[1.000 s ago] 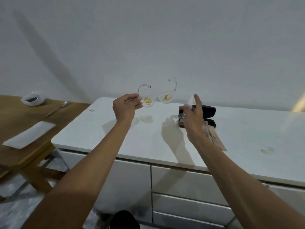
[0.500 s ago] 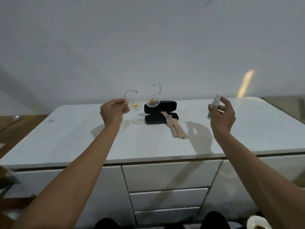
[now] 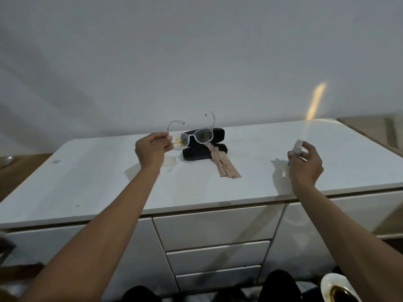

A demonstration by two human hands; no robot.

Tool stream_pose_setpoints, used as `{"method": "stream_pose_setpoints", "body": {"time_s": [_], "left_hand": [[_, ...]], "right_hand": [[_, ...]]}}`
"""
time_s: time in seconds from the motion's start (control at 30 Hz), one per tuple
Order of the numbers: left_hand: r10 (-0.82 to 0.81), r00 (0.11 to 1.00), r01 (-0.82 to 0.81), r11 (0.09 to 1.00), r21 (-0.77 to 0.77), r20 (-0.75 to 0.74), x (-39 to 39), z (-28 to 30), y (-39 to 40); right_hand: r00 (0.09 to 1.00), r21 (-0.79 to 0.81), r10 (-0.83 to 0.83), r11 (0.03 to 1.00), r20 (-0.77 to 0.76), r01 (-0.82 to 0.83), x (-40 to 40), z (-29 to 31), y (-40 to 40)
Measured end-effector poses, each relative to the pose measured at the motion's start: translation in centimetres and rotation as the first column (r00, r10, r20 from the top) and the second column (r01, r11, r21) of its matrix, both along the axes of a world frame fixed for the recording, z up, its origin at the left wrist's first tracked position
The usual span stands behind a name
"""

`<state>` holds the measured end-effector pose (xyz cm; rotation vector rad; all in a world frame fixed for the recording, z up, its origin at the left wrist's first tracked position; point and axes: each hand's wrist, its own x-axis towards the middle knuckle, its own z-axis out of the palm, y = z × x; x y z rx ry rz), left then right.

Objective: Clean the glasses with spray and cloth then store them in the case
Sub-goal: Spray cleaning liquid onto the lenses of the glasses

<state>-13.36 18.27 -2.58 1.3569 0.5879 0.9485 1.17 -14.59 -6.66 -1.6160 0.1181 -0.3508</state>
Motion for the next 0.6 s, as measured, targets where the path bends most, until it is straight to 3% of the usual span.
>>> {"method": "stream_pose_setpoints", "body": {"time_s": [0.2,0.3,0.4,0.5,0.6], "left_hand": [[0.001,1.000,-0.001,1.000,-0.006,-0.002,0.2,-0.1,0.1],[-0.002,1.000,0.002,1.000,-0.006,0.001,0.0,-0.1,0.2],[0.003,1.000,-0.003,1.000,-0.006,0.001,-0.2,0.0,0.7],[0.013,1.000,-0.013,1.000,-0.011,0.008,-0.6,0.0,1.0],[0.027,1.000,-0.027,0.999,-0.019,0.016,-1.3,0.0,1.3]], "right_hand": [[0.999,-0.053,-0.038,0.998,0.015,0.039,0.3,-0.4,-0.1],[0.955,-0.218,-0.209,0.942,0.209,0.254,-0.5,0.1,0.5],[0.879,-0.331,-0.137,0.891,0.456,0.310,-1.1,1.3,1.9],[0.830,-0.399,0.152,0.913,0.537,0.091,-1.9,2.3,4.0],[0.827,-0.524,0.480,0.804,0.292,-0.282,-2.5,2.8,6.7]]}}
